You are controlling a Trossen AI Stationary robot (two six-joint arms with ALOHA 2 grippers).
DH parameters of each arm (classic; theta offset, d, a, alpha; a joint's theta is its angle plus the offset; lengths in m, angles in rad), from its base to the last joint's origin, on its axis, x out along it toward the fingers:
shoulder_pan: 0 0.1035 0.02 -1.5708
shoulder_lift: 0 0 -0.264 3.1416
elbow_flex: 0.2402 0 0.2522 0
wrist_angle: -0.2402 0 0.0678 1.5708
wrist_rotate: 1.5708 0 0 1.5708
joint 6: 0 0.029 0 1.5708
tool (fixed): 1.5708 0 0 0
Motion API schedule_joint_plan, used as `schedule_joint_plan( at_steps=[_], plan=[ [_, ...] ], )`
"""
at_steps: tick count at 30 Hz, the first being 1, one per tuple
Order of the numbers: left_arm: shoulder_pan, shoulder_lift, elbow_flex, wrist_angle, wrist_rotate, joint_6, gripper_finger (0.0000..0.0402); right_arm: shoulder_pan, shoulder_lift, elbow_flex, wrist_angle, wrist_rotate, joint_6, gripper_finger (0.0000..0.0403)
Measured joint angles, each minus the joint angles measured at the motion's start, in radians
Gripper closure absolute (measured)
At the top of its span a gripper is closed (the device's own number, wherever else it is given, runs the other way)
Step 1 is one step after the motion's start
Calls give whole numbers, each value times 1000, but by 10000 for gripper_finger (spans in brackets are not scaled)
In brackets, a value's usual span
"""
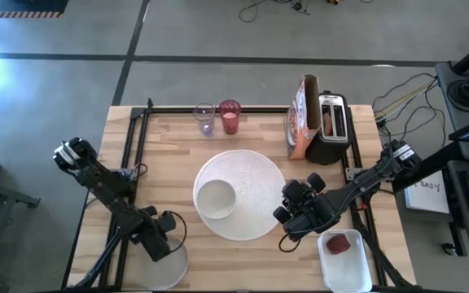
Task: Arrange a breakfast setting
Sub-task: Put the gray plate to the right of the white bowl on the white table mat
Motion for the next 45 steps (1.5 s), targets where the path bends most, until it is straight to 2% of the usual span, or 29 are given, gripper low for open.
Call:
schedule_joint_plan(
  at_steps=[6, 14, 22, 28, 35, 41, 45],
  plan=[
    [1, 4, 35, -7, -1, -2, 395, 0, 0, 0, 18, 0, 0, 280],
    [6, 5, 114, -10, -1, -9, 401, 0, 0, 0, 35, 0, 0, 280],
    [53, 5, 228, -9, -16, 80, 401, 0, 0, 0, 49, 0, 1, 280],
    [134, 4, 341, -8, -48, 230, 401, 0, 0, 0, 66, 0, -13, 280],
    [301, 17, 477, -8, -65, 486, 401, 0, 0, 0, 71, 0, -25, 280],
    [444, 139, 625, -20, -36, 738, 401, 0, 0, 0, 80, 0, -24, 280],
    [495, 252, 760, -57, 17, 886, 401, 0, 0, 0, 107, 0, -28, 280]
  ],
)
